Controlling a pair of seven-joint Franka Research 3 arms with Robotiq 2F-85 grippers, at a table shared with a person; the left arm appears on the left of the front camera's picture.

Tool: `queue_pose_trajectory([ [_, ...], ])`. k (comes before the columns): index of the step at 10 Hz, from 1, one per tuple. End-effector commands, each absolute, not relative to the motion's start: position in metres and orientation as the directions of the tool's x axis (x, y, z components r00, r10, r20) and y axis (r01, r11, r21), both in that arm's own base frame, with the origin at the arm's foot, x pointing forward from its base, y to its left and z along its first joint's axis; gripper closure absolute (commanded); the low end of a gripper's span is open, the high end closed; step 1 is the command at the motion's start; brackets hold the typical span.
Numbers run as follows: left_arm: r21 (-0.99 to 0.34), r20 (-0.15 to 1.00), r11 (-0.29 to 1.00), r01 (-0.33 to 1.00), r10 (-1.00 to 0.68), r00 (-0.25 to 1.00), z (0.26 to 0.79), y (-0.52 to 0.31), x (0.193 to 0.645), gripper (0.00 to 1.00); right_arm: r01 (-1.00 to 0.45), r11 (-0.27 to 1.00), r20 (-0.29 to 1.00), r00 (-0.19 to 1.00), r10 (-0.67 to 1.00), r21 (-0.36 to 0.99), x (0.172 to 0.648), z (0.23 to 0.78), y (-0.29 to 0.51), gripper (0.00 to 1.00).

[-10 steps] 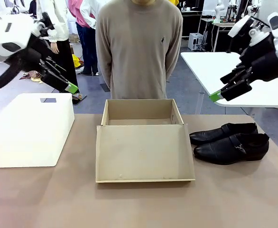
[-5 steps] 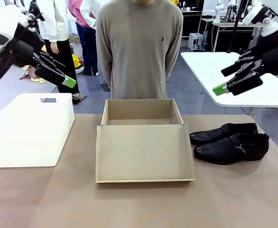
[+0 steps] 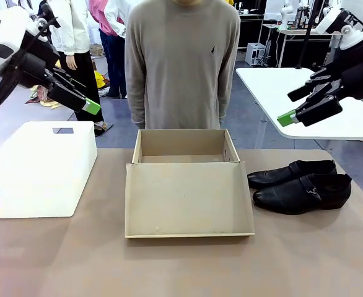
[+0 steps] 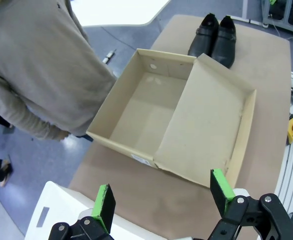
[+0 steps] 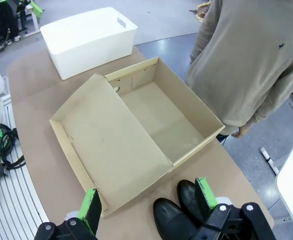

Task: Pack the shoes into the box.
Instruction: Place one shoe of the Shoes into the Shoes Box.

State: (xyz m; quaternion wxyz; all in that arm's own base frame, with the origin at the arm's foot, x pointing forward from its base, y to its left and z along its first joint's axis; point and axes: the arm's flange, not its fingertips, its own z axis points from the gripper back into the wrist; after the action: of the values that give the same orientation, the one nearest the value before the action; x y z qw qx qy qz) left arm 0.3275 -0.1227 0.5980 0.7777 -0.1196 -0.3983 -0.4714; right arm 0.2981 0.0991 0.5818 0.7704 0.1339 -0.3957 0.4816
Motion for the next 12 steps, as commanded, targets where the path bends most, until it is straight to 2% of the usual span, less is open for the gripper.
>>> queue_pose_trajectory([
  [1, 0.187, 0.736, 0.524, 0.831, -0.635, 0.235, 0.598, -0.122, 0.327, 0.00, -0.849, 0.499, 0.743, 0.221, 0.632, -0.173, 0.298, 0.582, 0.098, 0.00],
  [7, 0.187, 0.736, 0.524, 0.831, -0.635, 0.235, 0.598, -0.122, 0.327, 0.00, -0.848, 0.500, 0.739, 0.223, 0.636, -0.175, 0.298, 0.582, 0.099, 0.00],
  [9, 0.187, 0.736, 0.524, 0.831, -0.635, 0.235, 0.598, -0.122, 0.327, 0.00, -0.840, 0.488, 0.660, 0.231, 0.715, -0.235, 0.314, 0.599, 0.090, 0.00],
  [12, 0.187, 0.736, 0.524, 0.831, -0.635, 0.235, 0.598, -0.122, 0.327, 0.00, -0.892, 0.376, 0.511, 0.207, 0.835, -0.253, 0.344, 0.611, 0.075, 0.00],
])
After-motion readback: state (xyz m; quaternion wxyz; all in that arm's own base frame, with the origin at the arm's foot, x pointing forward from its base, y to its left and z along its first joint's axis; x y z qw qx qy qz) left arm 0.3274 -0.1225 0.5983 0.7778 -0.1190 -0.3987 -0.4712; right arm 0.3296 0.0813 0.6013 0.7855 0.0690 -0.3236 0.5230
